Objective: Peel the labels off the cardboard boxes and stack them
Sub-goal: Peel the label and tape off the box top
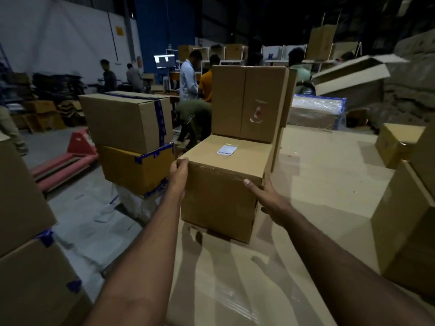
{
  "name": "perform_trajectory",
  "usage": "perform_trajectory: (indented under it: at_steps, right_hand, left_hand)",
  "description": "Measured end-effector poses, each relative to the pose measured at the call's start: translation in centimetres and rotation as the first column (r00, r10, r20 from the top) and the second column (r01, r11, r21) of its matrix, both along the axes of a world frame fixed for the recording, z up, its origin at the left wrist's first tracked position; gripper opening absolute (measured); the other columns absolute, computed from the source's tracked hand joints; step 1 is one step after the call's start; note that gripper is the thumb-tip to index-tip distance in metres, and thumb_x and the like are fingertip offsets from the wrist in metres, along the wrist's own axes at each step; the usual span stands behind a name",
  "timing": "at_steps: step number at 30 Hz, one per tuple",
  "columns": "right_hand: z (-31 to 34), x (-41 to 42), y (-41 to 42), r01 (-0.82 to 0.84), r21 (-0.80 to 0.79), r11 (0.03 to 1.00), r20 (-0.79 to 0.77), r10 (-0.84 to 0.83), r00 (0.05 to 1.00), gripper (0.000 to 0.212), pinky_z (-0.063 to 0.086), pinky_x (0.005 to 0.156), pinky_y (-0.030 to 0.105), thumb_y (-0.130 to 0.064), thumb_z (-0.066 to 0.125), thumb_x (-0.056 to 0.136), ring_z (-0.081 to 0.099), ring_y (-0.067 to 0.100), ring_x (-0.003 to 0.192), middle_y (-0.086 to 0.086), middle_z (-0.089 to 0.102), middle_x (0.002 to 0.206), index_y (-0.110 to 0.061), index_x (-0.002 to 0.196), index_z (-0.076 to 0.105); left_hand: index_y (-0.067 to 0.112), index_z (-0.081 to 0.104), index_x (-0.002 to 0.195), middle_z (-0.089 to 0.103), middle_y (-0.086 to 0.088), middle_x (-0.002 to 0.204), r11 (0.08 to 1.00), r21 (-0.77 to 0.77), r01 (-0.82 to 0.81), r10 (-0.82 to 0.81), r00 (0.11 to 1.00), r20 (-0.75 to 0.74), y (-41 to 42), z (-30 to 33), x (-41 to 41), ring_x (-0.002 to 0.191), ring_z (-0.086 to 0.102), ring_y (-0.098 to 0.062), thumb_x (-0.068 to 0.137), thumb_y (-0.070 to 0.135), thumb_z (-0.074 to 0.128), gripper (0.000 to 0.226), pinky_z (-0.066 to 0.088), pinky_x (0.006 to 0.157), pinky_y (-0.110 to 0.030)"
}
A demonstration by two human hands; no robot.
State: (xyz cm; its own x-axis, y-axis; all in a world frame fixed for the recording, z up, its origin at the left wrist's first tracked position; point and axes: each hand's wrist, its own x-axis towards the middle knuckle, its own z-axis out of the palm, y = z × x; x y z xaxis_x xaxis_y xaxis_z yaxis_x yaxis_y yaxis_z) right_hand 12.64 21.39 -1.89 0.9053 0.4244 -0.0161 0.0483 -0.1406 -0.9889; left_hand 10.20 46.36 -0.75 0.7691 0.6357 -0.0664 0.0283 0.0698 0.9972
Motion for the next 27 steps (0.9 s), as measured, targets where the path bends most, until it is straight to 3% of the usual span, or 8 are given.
perform_trajectory:
  at_steps: [2, 4, 7, 9, 13, 19, 24, 27]
  right_hand:
    - [-0.4, 0.2, -0.1, -0.009, 0.024, 1.000, 0.060, 0.007, 0.998, 0.068, 0.050, 0.063, 0.010, -0.039, 0.059, 0.096, 0.053, 0.002, 0.105, -0.006, 0.044, 0.138, -0.033, 0.149, 0.018]
    - [-0.8, 0.0, -0.3, -0.001, 0.045, 0.999, 0.122, -0.005, 0.992, 0.058, 0.055, 0.073, 0.015, -0.040, 0.062, 0.095, 0.057, 0.002, 0.107, -0.002, 0.048, 0.143, -0.037, 0.141, 0.026]
    - [-1.4, -0.8, -0.9, 0.066, 0.054, 0.996, 0.167, -0.074, 0.983, 0.061, 0.054, 0.098, 0.038, -0.049, 0.063, 0.091, 0.058, 0.013, 0.118, -0.003, 0.054, 0.140, -0.038, 0.142, 0.032]
    - [-1.5, -1.8, -1.3, 0.125, 0.054, 0.991, 0.203, -0.133, 0.970, 0.066, 0.054, 0.098, 0.044, -0.056, 0.064, 0.088, 0.058, 0.015, 0.118, -0.004, 0.056, 0.136, -0.036, 0.143, 0.034]
    - [-1.8, -3.3, -2.9, 0.214, 0.047, 0.976, 0.281, -0.218, 0.935, 0.082, 0.054, 0.097, 0.047, -0.077, 0.061, 0.073, 0.058, 0.016, 0.120, -0.006, 0.058, 0.134, -0.037, 0.141, 0.039]
    - [0.1, -7.7, -8.7, 0.319, 0.086, 0.944, 0.311, -0.329, 0.892, 0.070, 0.054, 0.098, 0.042, -0.066, 0.055, 0.087, 0.061, 0.014, 0.117, -0.004, 0.062, 0.130, -0.026, 0.144, 0.044]
    - [0.7, -12.7, -15.6, 0.422, 0.120, 0.899, 0.313, -0.438, 0.843, 0.043, 0.050, 0.070, 0.013, -0.054, 0.042, 0.096, 0.061, 0.010, 0.103, -0.012, 0.062, 0.106, -0.022, 0.123, 0.052]
    - [0.2, -15.8, -19.0, 0.500, 0.129, 0.857, 0.318, -0.513, 0.797, 0.057, 0.051, 0.078, 0.022, -0.064, 0.040, 0.094, 0.061, 0.015, 0.109, -0.004, 0.064, 0.113, -0.017, 0.121, 0.057]
  left_hand:
    - [0.024, 0.034, 0.153, 0.043, -0.006, 0.152, 1.000, -0.012, 0.009, -0.009, 1.000, 0.002, -0.1, -0.1, -0.5, 0.137, 0.041, -0.027, 0.102, 0.047, 0.046, 0.058, 0.033, 0.111, -0.046]
    - [0.025, 0.036, 0.151, 0.046, -0.006, 0.150, 1.000, -0.019, 0.006, -0.006, 1.000, 0.001, -0.1, -0.2, -1.0, 0.134, 0.043, -0.027, 0.101, 0.049, 0.046, 0.057, 0.035, 0.112, -0.049]
    - [0.028, 0.035, 0.153, 0.045, -0.004, 0.150, 1.000, -0.018, -0.012, 0.012, 1.000, 0.015, -0.9, -0.2, -2.0, 0.135, 0.042, -0.027, 0.100, 0.049, 0.048, 0.058, 0.035, 0.112, -0.048]
    - [0.026, 0.032, 0.155, 0.043, -0.003, 0.152, 1.000, -0.017, -0.006, 0.007, 0.998, 0.056, -1.8, -0.3, -2.7, 0.137, 0.041, -0.026, 0.102, 0.042, 0.048, 0.058, 0.034, 0.106, -0.038]
    - [0.027, 0.031, 0.155, 0.043, -0.004, 0.152, 0.998, -0.055, -0.014, 0.017, 0.998, 0.065, -4.3, -0.5, -4.9, 0.136, 0.042, -0.024, 0.101, 0.040, 0.051, 0.058, 0.036, 0.109, -0.043]
    - [0.027, 0.032, 0.154, 0.045, -0.001, 0.150, 0.999, -0.018, 0.033, -0.031, 0.994, 0.101, -10.2, 0.8, -8.1, 0.133, 0.045, -0.021, 0.101, 0.039, 0.053, 0.058, 0.040, 0.105, -0.038]
    - [0.026, 0.041, 0.150, 0.053, 0.005, 0.137, 0.989, 0.002, 0.148, -0.146, 0.971, 0.187, -16.7, 0.9, -11.8, 0.122, 0.049, -0.012, 0.102, 0.026, 0.052, 0.049, 0.040, 0.100, -0.031]
    - [0.025, 0.046, 0.145, 0.058, 0.003, 0.135, 0.979, -0.025, 0.202, -0.192, 0.957, 0.216, -19.9, 0.0, -12.9, 0.121, 0.054, -0.013, 0.099, 0.022, 0.055, 0.046, 0.043, 0.108, -0.036]
